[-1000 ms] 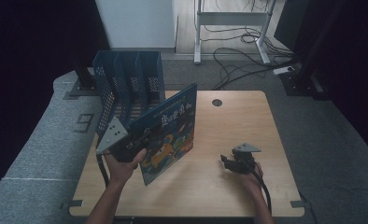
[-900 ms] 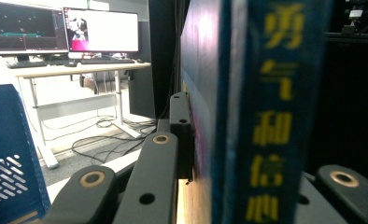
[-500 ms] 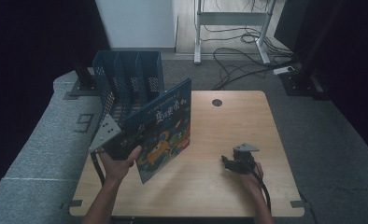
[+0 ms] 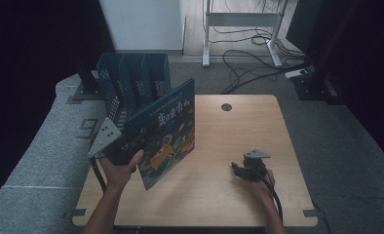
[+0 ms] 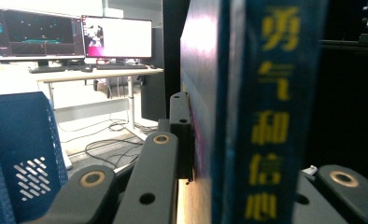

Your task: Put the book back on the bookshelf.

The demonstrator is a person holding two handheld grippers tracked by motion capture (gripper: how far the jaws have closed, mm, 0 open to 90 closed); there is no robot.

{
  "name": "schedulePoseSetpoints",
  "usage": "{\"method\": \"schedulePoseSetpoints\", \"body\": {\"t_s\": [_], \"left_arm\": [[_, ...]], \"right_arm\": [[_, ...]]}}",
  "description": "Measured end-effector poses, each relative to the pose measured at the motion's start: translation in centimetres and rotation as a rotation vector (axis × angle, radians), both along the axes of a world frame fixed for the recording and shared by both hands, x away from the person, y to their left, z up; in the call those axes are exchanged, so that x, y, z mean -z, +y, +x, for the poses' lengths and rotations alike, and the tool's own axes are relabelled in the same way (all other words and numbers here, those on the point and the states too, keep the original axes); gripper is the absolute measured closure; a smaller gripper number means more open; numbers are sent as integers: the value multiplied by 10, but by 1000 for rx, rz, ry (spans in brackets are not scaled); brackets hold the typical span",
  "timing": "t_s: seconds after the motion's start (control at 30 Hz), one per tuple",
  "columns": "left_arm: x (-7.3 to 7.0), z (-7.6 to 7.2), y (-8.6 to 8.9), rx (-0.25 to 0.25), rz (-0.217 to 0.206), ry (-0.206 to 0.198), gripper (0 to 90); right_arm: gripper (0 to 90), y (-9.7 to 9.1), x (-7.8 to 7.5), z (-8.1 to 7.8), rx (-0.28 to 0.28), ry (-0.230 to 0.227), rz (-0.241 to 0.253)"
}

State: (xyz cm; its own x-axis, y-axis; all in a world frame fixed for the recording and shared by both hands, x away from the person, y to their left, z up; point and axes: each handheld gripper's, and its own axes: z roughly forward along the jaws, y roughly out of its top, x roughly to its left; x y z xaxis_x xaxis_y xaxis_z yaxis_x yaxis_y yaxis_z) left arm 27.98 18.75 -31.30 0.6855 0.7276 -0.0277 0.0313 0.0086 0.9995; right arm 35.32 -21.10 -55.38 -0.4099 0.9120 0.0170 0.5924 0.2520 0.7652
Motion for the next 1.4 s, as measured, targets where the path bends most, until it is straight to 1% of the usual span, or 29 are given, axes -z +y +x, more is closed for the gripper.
{"method": "schedulePoseSetpoints", "body": {"t_s": [0.4,0.67,1.13,1.4], "left_arm": [[-5,1,14,-36,-17,0,819],[-9,2,26,-65,-30,-3,819],[-10,7,42,-118,-47,-3,819],[-14,10,48,-146,-44,-9,819]], "right_arm": [[369,-1,0,0,7,0,-4],[368,-1,0,0,13,3,-2],[367,-2,0,1,21,0,-3],[365,-2,0,1,24,1,-5]]}}
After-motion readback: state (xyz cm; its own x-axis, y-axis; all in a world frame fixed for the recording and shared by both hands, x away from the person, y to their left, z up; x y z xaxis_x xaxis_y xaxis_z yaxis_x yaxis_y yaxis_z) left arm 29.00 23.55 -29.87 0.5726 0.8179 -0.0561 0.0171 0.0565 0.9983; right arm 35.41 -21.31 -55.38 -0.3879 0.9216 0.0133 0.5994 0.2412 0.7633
